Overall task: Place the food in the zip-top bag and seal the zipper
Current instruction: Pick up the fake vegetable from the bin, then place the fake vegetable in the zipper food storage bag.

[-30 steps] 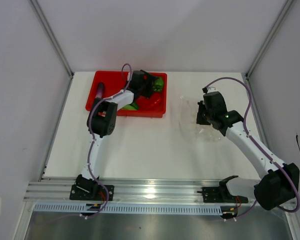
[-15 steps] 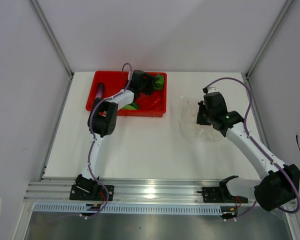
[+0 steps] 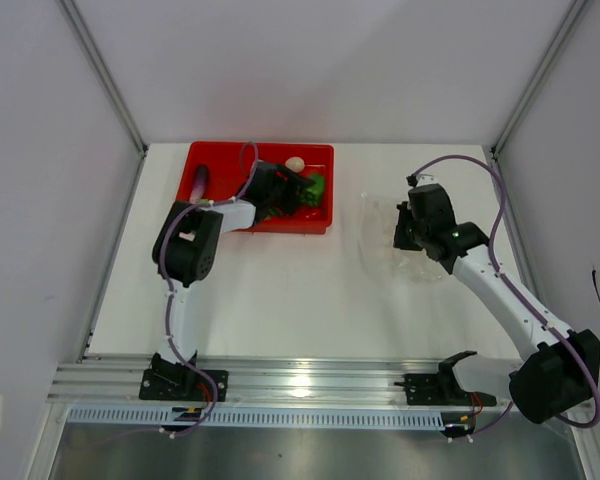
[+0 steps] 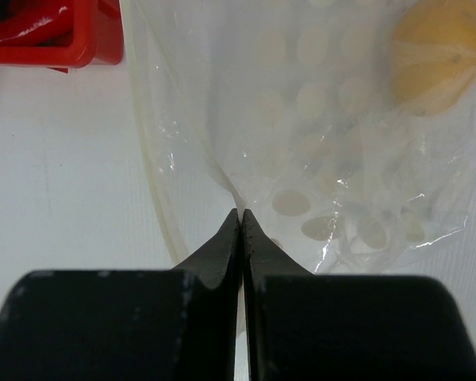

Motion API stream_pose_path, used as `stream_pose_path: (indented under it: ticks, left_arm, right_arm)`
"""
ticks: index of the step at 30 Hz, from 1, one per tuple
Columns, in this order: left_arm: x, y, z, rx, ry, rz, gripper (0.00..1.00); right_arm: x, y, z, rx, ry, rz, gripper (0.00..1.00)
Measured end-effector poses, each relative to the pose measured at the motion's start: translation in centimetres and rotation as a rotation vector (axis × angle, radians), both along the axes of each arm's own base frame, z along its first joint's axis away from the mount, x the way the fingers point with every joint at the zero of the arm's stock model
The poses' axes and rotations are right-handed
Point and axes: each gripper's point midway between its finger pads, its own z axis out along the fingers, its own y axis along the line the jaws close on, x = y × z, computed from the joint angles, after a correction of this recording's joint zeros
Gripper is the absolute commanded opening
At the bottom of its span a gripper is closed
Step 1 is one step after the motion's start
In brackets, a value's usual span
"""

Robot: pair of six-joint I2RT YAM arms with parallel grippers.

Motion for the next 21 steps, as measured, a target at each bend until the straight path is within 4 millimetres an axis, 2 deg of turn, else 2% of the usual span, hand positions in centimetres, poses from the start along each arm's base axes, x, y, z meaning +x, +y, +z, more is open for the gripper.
stream_pose_path:
  ticks: [1, 3, 6, 10, 12, 15, 21]
  left_arm:
    - [-0.7, 0.1, 0.4, 0.014, -0.01, -0.019, 0.01]
    - [-2.3, 0.5, 2.5, 0.054, -0.068, -0.071, 0.01]
    - [-4.4, 0.9, 7.7, 0.11, -0.211, -0.137, 0.01]
    - [-7.5, 0.6, 15.6, 0.151, -0.465, -0.228, 0.0]
    - [-9.4, 0.0, 18.0, 0.14, -0.557, -0.285, 0.01]
    - [-12.6, -1.8, 19.0, 0.115, -0.623, -0.397, 0.01]
    - [-20.0, -7.2, 15.1, 0.066, -0.527, -0.656, 0.0]
  right_arm:
    - [0.0, 0.0, -0.1, 0.0, 0.003, 0.002, 0.0]
    - [0.0, 0.1, -0.3, -0.003, 0.013, 0.003, 0.0]
    - [0.2, 0.2, -0.2, -0.004, 0.017, 0.004, 0.0]
    - [0.5, 0.4, 0.9, 0.007, 0.006, 0.006, 0.0]
    - [0.8, 0.8, 1.7, 0.027, -0.006, 0.008, 0.0]
    - [0.8, 1.3, 2.2, 0.053, -0.009, 0.013, 0.0]
    - [0.5, 2.4, 1.9, 0.079, 0.012, 0.033, 0.0]
